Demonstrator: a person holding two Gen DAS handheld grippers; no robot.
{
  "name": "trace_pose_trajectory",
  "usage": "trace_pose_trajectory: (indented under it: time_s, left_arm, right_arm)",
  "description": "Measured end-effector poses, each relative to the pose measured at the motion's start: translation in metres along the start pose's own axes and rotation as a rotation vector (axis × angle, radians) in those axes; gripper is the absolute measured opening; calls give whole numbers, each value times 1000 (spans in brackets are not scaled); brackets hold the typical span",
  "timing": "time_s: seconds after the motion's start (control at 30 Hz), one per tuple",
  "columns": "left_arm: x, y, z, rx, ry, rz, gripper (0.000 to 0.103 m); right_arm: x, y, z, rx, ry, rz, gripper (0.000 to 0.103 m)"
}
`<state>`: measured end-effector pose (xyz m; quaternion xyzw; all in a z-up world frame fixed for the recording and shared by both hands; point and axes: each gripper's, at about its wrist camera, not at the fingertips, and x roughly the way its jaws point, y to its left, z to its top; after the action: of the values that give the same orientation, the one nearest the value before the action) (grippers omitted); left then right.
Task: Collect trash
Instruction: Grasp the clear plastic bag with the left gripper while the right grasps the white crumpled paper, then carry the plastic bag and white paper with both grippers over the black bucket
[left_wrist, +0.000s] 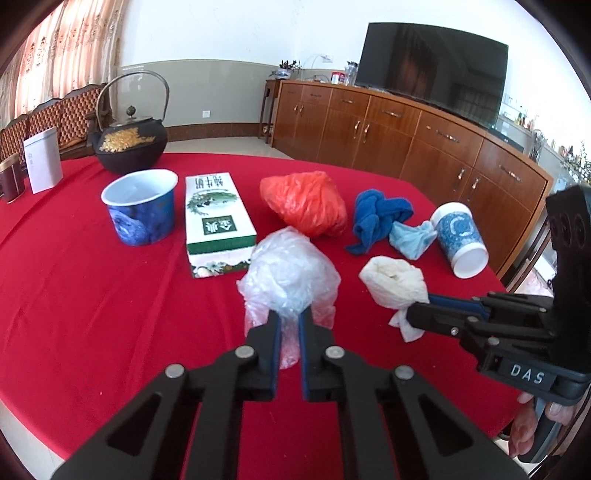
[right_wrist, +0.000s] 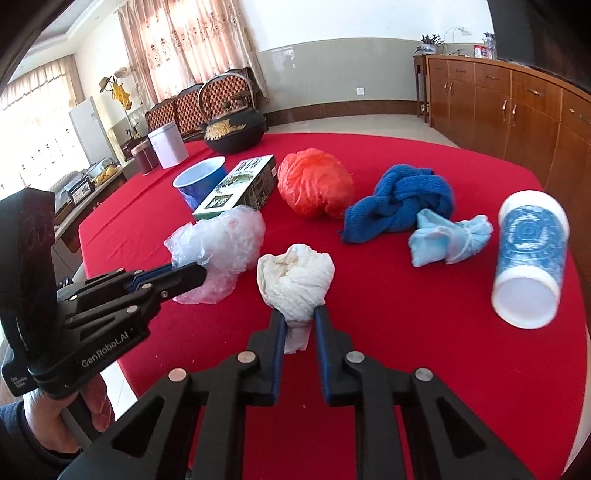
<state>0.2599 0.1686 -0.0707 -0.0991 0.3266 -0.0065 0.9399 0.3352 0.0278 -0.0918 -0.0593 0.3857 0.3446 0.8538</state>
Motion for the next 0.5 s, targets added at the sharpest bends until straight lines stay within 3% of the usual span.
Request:
trace_pose_trajectory:
  time_s: [0.5]
  left_arm:
    - [-47,-26,-12,42,-60,43,8]
  right_arm:
    - [-54,4,-25,9,-42,-86,15]
